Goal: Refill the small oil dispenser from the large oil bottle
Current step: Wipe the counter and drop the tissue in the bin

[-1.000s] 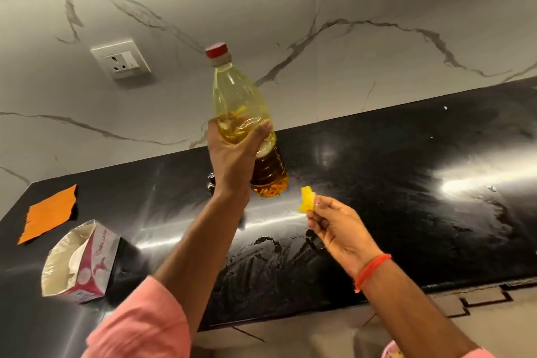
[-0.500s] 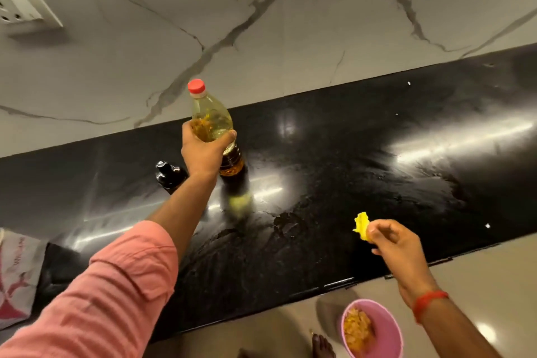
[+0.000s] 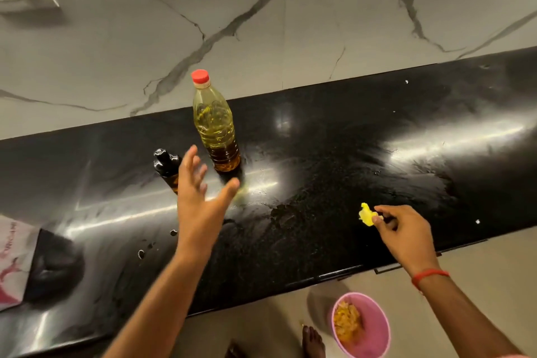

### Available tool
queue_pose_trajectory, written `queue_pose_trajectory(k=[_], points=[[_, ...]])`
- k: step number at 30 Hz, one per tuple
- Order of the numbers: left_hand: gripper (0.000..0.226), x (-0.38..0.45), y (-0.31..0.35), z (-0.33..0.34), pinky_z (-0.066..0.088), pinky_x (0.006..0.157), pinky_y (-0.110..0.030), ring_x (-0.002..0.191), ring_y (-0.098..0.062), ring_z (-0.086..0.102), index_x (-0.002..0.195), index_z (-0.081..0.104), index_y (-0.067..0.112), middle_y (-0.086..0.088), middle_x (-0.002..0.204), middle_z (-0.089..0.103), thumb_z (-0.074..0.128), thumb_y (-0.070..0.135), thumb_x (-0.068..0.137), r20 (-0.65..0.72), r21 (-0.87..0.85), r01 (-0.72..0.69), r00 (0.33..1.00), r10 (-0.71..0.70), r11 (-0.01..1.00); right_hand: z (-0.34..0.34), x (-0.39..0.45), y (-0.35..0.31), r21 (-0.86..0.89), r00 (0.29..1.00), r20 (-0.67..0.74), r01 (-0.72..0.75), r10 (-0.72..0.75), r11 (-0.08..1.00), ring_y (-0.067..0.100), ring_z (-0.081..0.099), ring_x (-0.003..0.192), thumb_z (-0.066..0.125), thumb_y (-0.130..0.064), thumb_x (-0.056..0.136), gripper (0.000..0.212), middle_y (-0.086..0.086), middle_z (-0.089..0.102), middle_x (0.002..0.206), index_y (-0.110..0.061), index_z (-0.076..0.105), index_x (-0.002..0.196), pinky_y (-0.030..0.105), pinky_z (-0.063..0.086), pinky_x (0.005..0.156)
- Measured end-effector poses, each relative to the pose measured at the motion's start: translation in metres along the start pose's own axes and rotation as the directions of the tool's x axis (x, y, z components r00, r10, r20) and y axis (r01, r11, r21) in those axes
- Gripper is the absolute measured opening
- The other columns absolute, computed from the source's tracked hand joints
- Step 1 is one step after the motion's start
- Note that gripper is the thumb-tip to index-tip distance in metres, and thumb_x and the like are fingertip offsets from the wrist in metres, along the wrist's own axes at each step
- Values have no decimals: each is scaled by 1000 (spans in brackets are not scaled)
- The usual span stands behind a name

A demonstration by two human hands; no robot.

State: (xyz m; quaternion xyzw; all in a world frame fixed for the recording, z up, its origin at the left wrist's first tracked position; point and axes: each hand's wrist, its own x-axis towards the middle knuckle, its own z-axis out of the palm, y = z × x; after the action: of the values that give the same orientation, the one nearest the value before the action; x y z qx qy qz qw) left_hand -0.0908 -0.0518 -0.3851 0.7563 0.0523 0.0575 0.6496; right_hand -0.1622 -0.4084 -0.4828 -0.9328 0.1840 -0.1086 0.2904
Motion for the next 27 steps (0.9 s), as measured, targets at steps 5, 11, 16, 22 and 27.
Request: queue_pose_trajectory(k=[5,11,16,22,27], points=[[64,-99,-36,-48,50,107,-44,122,-9,63,134,56,35,10,136,60,78,3,83,-135,-58,206,968,-212,977,15,15,-3,-92,998,55,-30,35,995,22,62,74,79,-11,85,18,10,69,90,-9,81,102,25,43,73],[57,-145,-50,-104,55,77,-8,84,10,71,129,60,8,-18,132,63,70,-19,80,-295,-21,278,916,-271,960,72,2,-68,-107,987,138,93,-78,990,37,68,74,77,-16,81,5,11,69,79,-13,80,81,41,55,64],[52,-140,-50,-115,55,78,-8,89,7,71,127,62,13,-8,127,66,71,-12,83,-241,3,245,941,-237,970,137,-89,-188,-62,845,273,493,-461,868,25,61,68,78,-28,80,17,1,64,68,-15,76,69,31,49,54],[41,-127,-46,-141,52,77,-4,88,7,72,118,66,11,0,112,72,68,-13,85,-152,23,188,972,-182,982,121,-66,-137,-97,916,217,365,-338,926,29,65,76,72,-16,80,5,3,65,79,-15,75,76,37,54,61],[37,-111,-77,-165,54,81,-8,100,-2,71,109,70,24,-7,112,72,72,-5,87,-61,153,228,973,-221,962,50,-10,-64,-222,999,11,-46,50,974,36,67,84,78,-9,82,6,12,67,95,-13,81,84,40,55,76]])
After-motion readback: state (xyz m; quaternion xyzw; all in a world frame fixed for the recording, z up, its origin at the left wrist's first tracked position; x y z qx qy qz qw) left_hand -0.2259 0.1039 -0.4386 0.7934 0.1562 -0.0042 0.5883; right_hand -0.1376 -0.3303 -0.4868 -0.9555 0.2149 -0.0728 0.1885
